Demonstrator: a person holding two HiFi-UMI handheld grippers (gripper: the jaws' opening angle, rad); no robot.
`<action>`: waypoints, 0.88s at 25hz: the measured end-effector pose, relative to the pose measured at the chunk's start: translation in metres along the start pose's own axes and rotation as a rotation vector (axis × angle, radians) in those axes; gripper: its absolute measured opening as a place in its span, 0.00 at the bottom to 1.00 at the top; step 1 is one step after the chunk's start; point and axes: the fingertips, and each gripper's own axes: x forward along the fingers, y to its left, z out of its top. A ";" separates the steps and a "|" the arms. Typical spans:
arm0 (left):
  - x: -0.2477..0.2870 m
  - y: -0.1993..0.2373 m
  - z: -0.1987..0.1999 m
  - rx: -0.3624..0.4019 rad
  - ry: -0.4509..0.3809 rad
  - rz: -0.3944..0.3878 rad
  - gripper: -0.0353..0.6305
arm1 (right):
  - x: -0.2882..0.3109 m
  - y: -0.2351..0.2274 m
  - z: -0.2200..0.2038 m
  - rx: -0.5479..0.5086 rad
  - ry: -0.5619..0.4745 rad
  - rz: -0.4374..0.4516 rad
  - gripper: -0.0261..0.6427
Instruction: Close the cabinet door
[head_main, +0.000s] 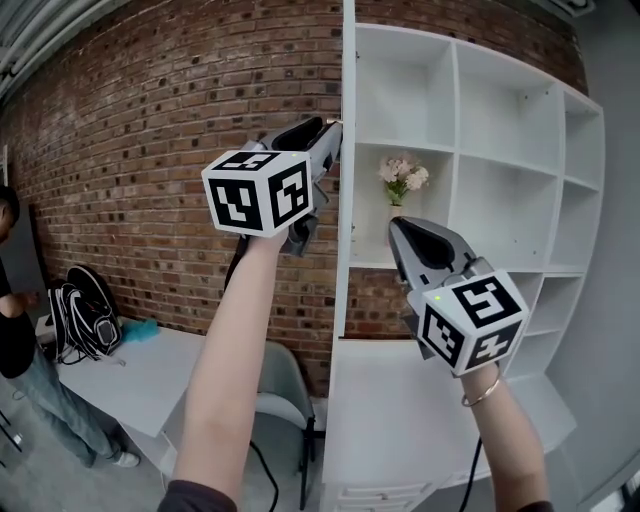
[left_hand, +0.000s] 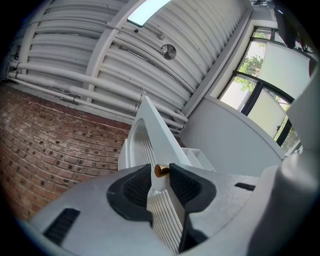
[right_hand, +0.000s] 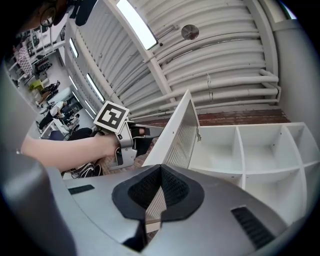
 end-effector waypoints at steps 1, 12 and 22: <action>0.001 -0.001 0.000 0.002 -0.001 0.000 0.20 | -0.002 -0.002 0.000 0.000 0.001 -0.005 0.04; 0.021 -0.026 -0.003 0.005 -0.013 -0.030 0.23 | -0.017 -0.025 -0.009 -0.020 0.027 -0.047 0.04; 0.041 -0.049 -0.007 0.002 -0.047 -0.048 0.24 | -0.028 -0.058 -0.029 0.006 0.063 -0.090 0.04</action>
